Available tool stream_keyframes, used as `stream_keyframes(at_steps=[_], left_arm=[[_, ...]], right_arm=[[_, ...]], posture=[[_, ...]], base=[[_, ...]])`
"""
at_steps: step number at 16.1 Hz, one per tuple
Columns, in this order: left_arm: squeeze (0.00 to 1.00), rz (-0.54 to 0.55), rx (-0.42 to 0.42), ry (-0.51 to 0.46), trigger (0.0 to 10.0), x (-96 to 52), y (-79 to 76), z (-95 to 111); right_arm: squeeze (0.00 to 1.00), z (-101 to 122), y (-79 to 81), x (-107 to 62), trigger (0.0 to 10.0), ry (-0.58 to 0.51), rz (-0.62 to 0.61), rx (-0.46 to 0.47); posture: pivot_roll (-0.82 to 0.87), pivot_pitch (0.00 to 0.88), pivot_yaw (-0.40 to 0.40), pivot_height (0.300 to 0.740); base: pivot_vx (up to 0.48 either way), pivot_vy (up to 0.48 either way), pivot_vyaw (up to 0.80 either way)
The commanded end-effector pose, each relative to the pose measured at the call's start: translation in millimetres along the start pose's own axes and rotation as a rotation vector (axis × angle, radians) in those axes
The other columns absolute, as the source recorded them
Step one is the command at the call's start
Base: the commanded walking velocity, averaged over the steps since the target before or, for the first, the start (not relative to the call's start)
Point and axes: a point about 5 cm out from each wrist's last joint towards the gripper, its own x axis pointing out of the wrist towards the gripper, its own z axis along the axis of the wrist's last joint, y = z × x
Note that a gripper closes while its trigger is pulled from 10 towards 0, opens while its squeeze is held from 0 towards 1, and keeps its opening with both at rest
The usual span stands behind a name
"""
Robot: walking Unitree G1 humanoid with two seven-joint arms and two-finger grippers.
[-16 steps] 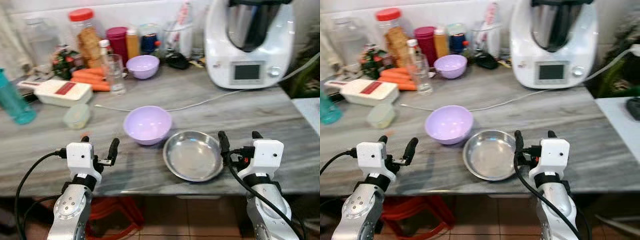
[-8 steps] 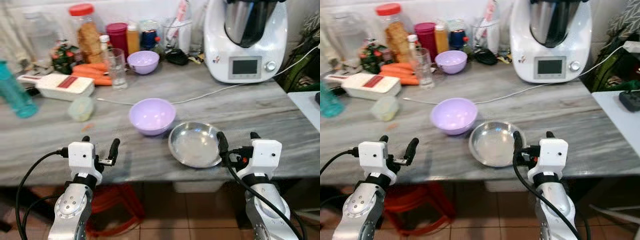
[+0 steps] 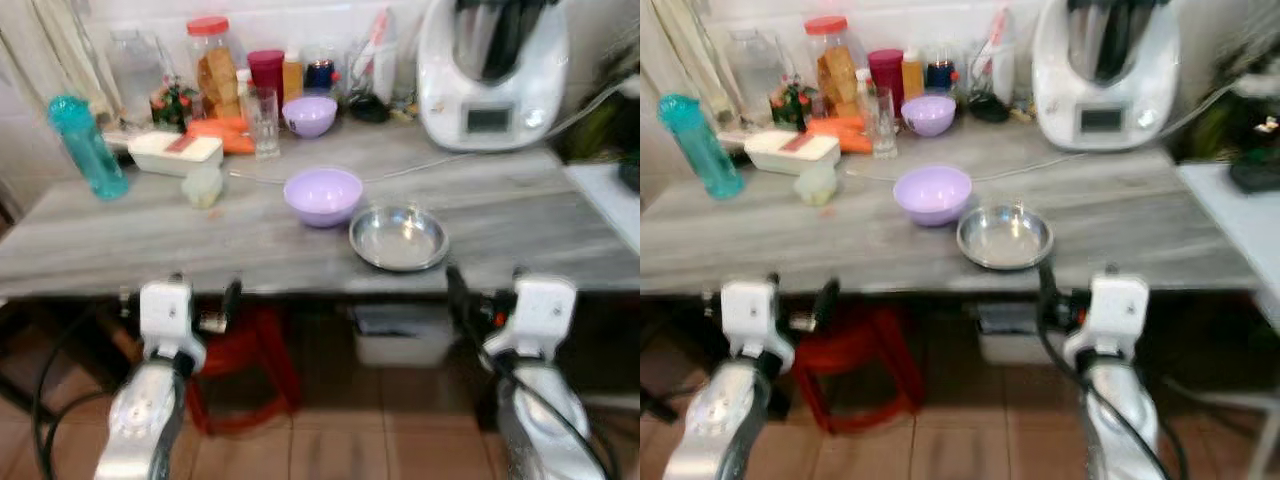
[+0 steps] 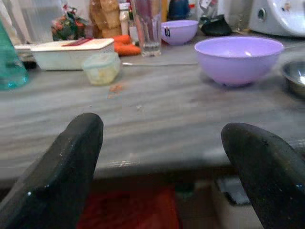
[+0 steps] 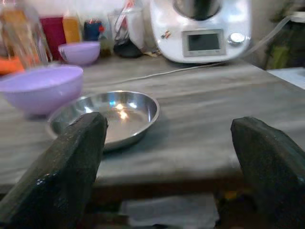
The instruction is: Setting the table
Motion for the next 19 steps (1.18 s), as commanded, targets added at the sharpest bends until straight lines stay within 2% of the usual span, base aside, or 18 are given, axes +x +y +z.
stream_keyframes(at_steps=[1, 4, 9, 10, 12, 16, 19], left_arm=[[0.0, -0.003, 0.008, -0.005, 10.0, 2.0, 0.9, 2.8], [0.0, -0.012, 0.013, -0.004, 10.0, 2.4, -1.1, 3.0], [0.0, -0.023, 0.017, -0.013, 10.0, 4.1, -1.2, 4.2], [0.0, -0.05, -0.005, -0.035, 10.0, 4.6, -0.8, 7.5], [0.0, -0.051, -0.03, -0.043, 10.0, 5.0, 0.8, 9.4], [0.0, -0.072, -0.024, -0.047, 10.0, 6.6, -2.0, 12.5], [0.0, -0.083, -0.03, -0.044, 10.0, 5.4, -4.1, 12.1]], right_arm=[[0.0, 0.3, 1.1, 1.2, 10.0, 0.007, 0.002, 0.017], [0.0, -2.4, -0.2, 2.8, 10.0, 0.004, -0.025, -0.041], [0.0, -6.9, 3.2, 2.1, 10.0, 0.019, -0.011, -0.032], [0.0, -7.6, 6.7, 2.3, 10.0, 0.01, 0.008, -0.056], [0.0, -11.3, 8.7, 1.0, 10.0, 0.041, 0.015, -0.034], [0.0, -14.3, 6.9, -2.1, 10.0, 0.07, 0.037, 0.031], [0.0, -11.4, 8.1, -3.8, 10.0, 0.05, 0.058, 0.031]], posture=[[-0.05, 0.0, 0.103, 0.74], [-0.04, 0.0, 0.107, 0.74], [-0.04, 0.0, 0.11, 0.74], [-0.05, 0.0, 0.112, 0.74], [-0.04, 0.0, 0.113, 0.74], [-0.04, 0.0, 0.116, 0.74], [-0.04, 0.0, 0.119, 0.74]], base=[[-0.341, 0.0, 0.0], [-0.34, 0.0, 0.0], [-0.339, 0.0, 0.0], [0.0, 0.0, 0.0], [0.0, 0.0, 0.0], [0.0, 0.0, 0.0], [0.0, 0.0, 0.0]])
